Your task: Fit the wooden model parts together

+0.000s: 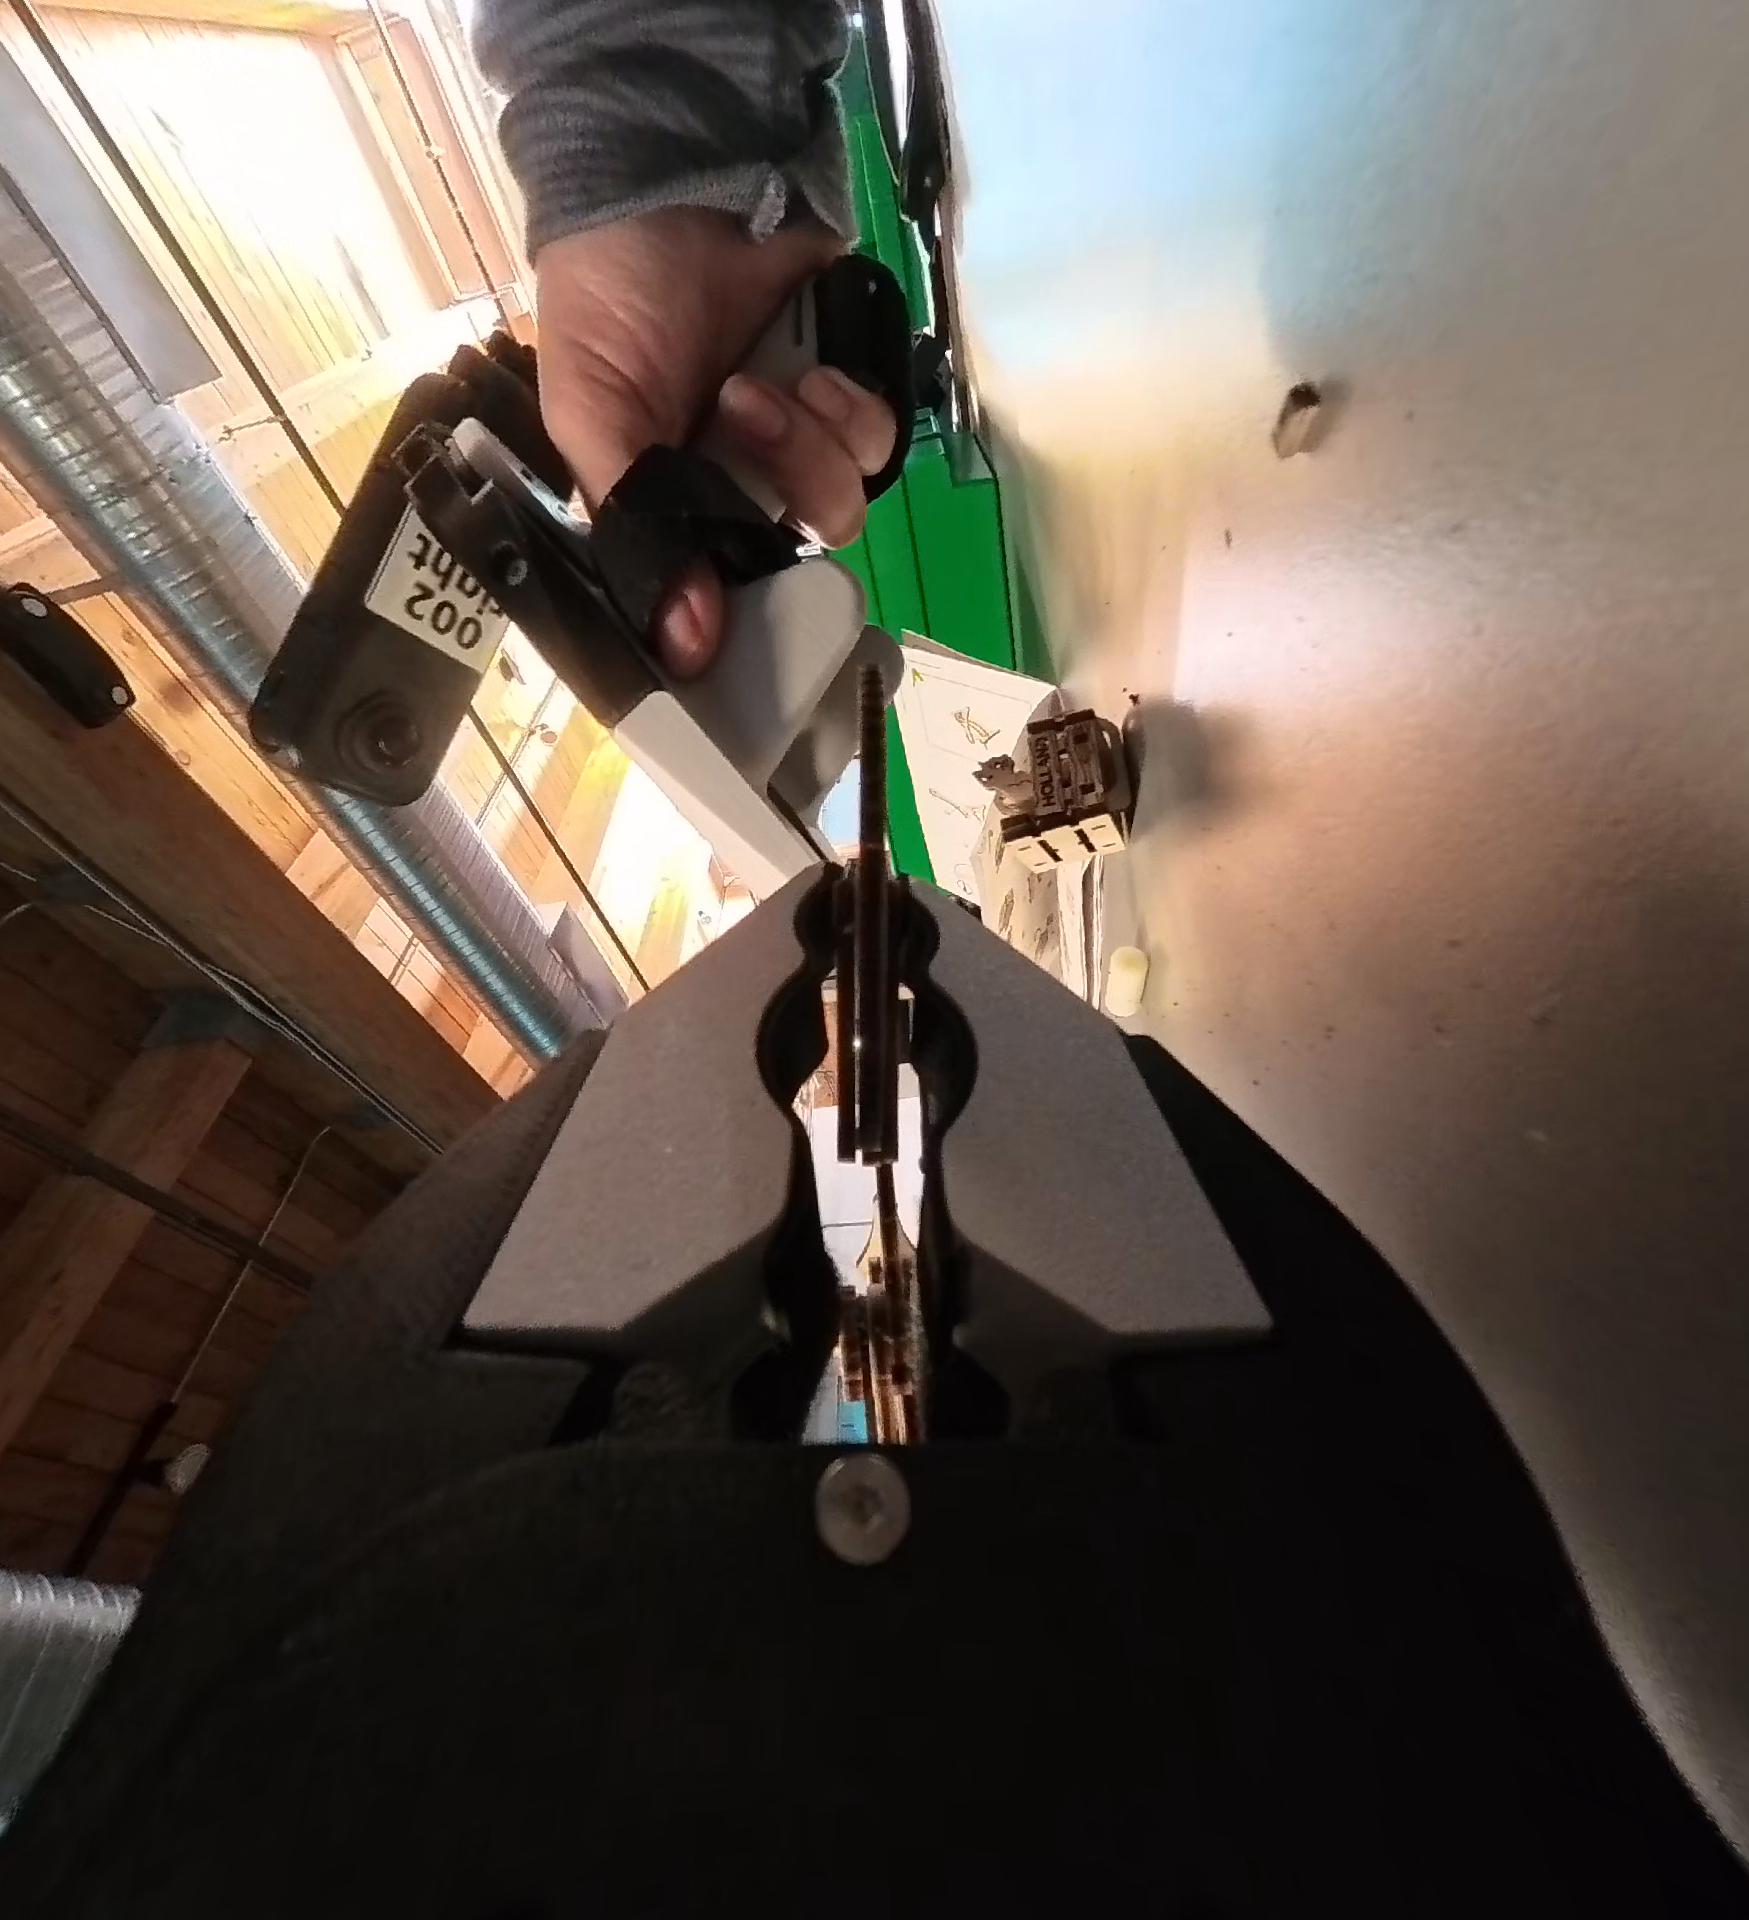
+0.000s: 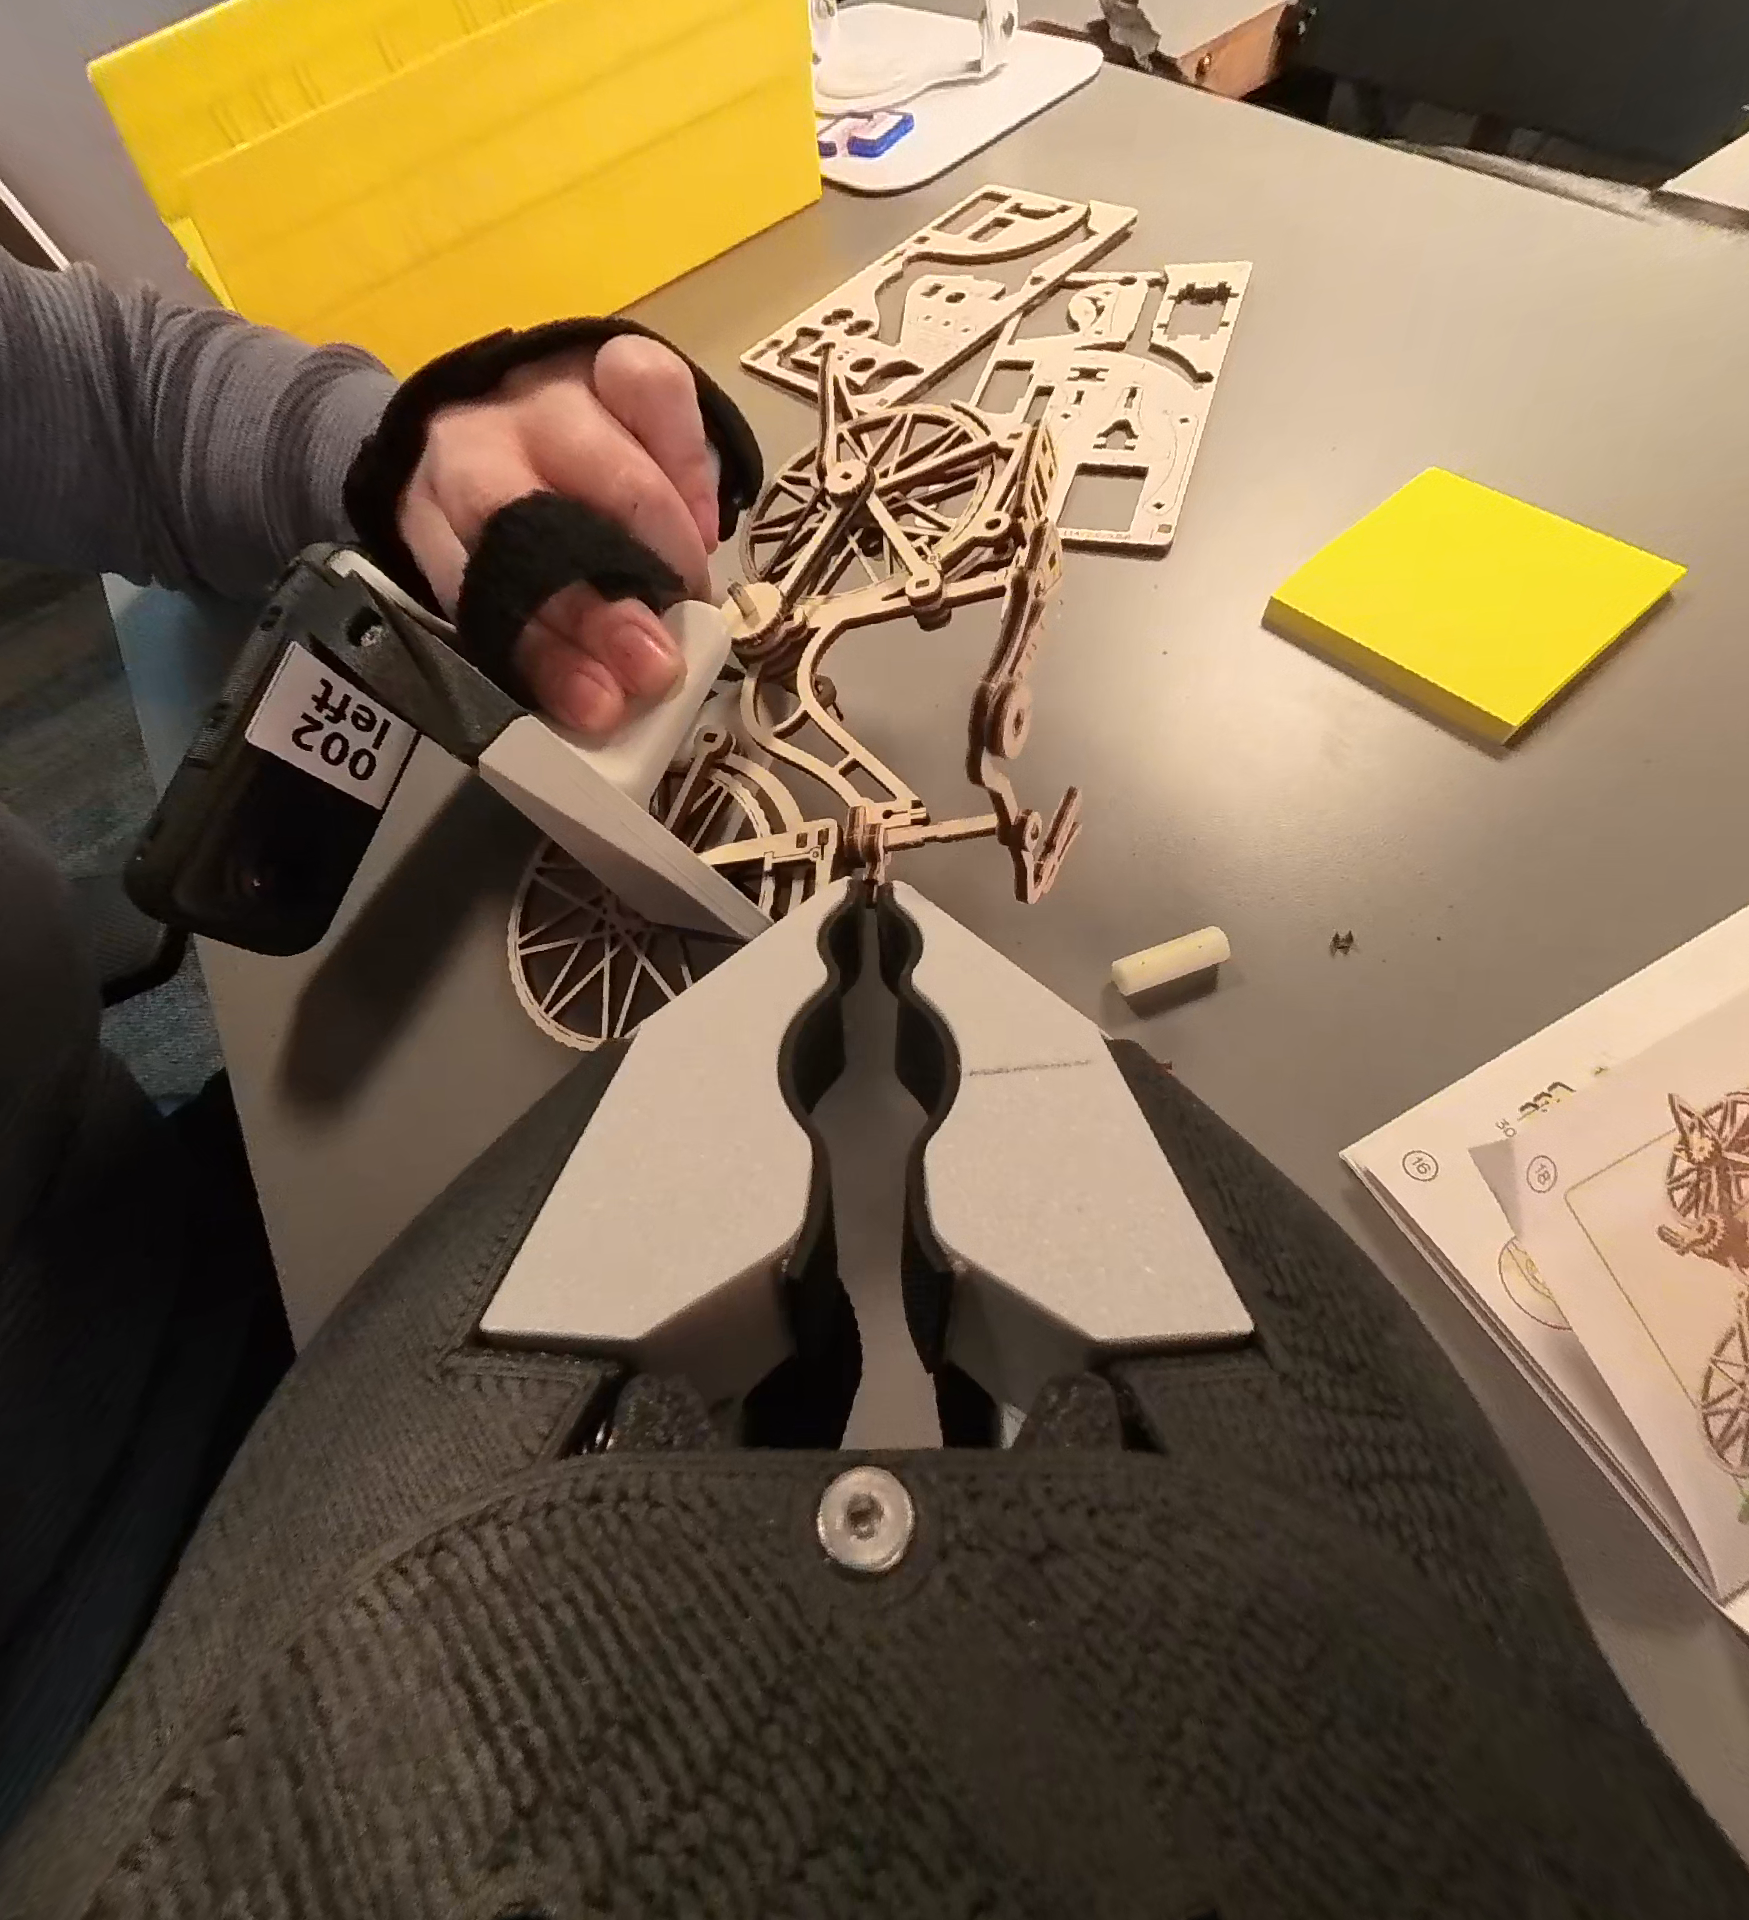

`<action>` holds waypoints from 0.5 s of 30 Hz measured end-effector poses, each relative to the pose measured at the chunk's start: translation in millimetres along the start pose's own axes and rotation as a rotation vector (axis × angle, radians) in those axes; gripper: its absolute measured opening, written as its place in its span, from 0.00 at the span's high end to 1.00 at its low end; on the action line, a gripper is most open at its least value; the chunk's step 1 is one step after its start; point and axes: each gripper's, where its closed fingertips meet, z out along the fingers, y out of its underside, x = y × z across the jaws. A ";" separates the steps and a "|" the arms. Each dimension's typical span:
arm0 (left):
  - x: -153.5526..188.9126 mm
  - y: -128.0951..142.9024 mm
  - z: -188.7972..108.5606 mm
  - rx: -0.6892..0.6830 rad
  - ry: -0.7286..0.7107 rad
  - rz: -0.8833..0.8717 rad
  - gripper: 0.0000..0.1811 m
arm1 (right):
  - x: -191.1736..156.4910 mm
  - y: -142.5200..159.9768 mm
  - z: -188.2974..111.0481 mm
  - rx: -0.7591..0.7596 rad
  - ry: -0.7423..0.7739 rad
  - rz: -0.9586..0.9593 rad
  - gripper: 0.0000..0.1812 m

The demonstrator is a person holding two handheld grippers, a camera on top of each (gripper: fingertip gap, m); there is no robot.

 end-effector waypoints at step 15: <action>6.2 1.4 3.7 -0.007 0.026 -0.012 0.96 | 45.7 34.4 -34.0 -0.030 0.121 0.157 0.70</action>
